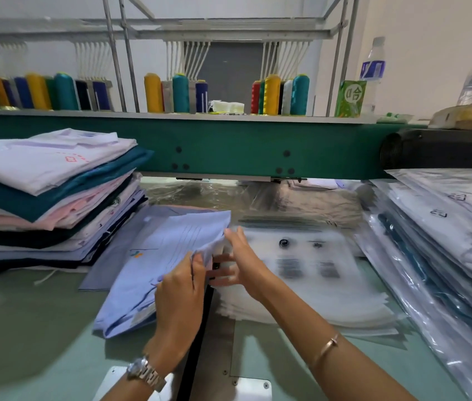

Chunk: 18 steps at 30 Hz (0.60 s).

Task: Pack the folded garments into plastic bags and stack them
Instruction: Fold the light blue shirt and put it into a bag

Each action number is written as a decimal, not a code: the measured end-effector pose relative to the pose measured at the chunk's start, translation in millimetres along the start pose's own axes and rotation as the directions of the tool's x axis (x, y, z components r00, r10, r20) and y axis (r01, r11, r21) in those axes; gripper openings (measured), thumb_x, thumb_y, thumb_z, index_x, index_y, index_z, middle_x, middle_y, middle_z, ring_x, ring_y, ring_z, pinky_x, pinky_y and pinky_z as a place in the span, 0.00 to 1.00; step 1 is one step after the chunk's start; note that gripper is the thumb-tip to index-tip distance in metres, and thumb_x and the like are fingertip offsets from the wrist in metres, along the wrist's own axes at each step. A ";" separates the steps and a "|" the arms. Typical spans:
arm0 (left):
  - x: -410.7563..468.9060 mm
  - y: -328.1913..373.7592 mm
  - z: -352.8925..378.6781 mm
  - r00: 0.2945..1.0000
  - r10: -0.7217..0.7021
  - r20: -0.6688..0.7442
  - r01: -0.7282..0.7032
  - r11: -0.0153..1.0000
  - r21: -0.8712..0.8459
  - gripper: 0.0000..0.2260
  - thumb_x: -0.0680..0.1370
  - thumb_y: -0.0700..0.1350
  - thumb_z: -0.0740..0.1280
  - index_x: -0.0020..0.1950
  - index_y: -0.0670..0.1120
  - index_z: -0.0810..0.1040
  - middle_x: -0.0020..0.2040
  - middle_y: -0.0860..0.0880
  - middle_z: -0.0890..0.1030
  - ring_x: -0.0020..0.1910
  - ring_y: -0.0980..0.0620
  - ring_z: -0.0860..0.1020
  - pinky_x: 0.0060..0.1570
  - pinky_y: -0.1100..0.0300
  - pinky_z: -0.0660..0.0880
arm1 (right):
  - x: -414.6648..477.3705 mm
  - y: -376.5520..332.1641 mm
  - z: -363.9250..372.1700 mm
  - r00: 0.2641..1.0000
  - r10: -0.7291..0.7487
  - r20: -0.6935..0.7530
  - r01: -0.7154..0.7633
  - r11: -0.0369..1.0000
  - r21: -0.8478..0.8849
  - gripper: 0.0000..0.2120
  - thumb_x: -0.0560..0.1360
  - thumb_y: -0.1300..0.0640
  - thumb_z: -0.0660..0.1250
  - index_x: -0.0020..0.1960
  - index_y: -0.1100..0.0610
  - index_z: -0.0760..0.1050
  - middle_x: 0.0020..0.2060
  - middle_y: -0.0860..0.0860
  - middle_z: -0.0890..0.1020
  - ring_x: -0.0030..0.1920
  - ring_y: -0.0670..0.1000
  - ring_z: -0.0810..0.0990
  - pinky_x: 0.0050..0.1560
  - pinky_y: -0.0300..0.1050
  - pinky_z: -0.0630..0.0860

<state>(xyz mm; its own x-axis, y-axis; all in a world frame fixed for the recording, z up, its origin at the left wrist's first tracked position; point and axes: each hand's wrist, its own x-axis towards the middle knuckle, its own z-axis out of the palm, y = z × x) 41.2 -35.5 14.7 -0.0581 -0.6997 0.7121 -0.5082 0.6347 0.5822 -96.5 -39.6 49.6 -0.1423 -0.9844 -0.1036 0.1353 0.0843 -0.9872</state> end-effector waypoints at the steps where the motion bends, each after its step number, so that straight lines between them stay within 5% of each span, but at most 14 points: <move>1: -3.0 0.3 0.1 0.999 0.009 0.047 -0.008 1.000 -0.005 0.18 0.81 0.53 0.51 0.43 0.49 0.78 0.29 0.59 0.72 0.27 0.52 0.73 0.28 0.59 0.63 | 6.5 0.6 1.5 1.000 0.020 0.002 -0.020 1.000 0.011 0.30 0.79 0.44 0.60 0.74 0.36 0.47 0.56 0.59 0.80 0.43 0.58 0.85 0.44 0.57 0.83; 3: -7.6 -2.7 -1.4 0.974 0.038 0.225 -0.030 0.999 -0.038 0.17 0.81 0.55 0.53 0.53 0.53 0.81 0.37 0.60 0.78 0.36 0.58 0.77 0.36 0.62 0.68 | 16.0 4.7 4.0 0.999 0.045 -0.027 -0.045 0.999 -0.022 0.31 0.77 0.54 0.64 0.73 0.40 0.54 0.62 0.59 0.77 0.44 0.57 0.82 0.42 0.56 0.83; 5: -6.8 -11.6 -5.9 0.890 0.063 0.452 -0.002 0.991 -0.135 0.16 0.82 0.57 0.55 0.59 0.55 0.80 0.48 0.61 0.82 0.49 0.62 0.80 0.49 0.63 0.74 | 21.6 13.3 2.7 0.997 0.062 -0.052 -0.068 0.992 -0.107 0.40 0.75 0.65 0.63 0.77 0.41 0.48 0.67 0.55 0.71 0.43 0.53 0.79 0.33 0.44 0.79; 7: 0.8 -24.9 -12.9 0.831 0.021 0.555 0.080 0.984 -0.158 0.15 0.83 0.55 0.56 0.62 0.56 0.79 0.56 0.58 0.82 0.57 0.58 0.79 0.58 0.58 0.73 | 23.7 18.9 0.0 0.998 0.051 -0.048 -0.058 0.986 -0.157 0.40 0.74 0.71 0.60 0.78 0.44 0.51 0.69 0.55 0.67 0.41 0.50 0.76 0.27 0.38 0.71; 11: 24.6 -76.0 -26.4 0.883 -0.305 0.356 0.141 0.897 0.420 0.19 0.83 0.52 0.58 0.70 0.44 0.70 0.69 0.45 0.73 0.68 0.44 0.70 0.63 0.51 0.67 | 25.9 21.8 -5.2 0.998 0.064 -0.018 -0.066 0.987 -0.148 0.32 0.75 0.74 0.58 0.75 0.54 0.64 0.73 0.54 0.65 0.53 0.54 0.76 0.39 0.45 0.73; 13: 32.4 -101.6 -34.1 0.788 -0.527 0.320 0.241 0.741 0.627 0.27 0.81 0.56 0.59 0.73 0.39 0.63 0.71 0.38 0.68 0.69 0.39 0.67 0.64 0.49 0.67 | 27.3 24.8 -4.5 0.997 0.073 -0.023 -0.076 0.981 -0.176 0.30 0.75 0.74 0.58 0.74 0.56 0.65 0.73 0.53 0.66 0.56 0.53 0.75 0.51 0.51 0.76; 18: 50.5 -132.3 -48.8 0.582 -0.734 0.350 0.618 0.679 0.396 0.31 0.77 0.53 0.70 0.67 0.29 0.68 0.58 0.34 0.75 0.54 0.38 0.75 0.53 0.46 0.73 | 31.3 30.7 -7.5 0.996 0.076 -0.043 -0.084 0.973 -0.217 0.29 0.75 0.74 0.58 0.74 0.61 0.64 0.73 0.53 0.66 0.72 0.56 0.65 0.67 0.50 0.71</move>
<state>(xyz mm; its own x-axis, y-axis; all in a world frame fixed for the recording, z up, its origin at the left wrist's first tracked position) 147.4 -138.8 -7.2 0.0385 -0.9879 -0.1500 -0.7212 -0.1313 0.6801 -104.1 -66.7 15.2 -0.1732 -0.9676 -0.1836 -0.0695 0.1979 -0.9777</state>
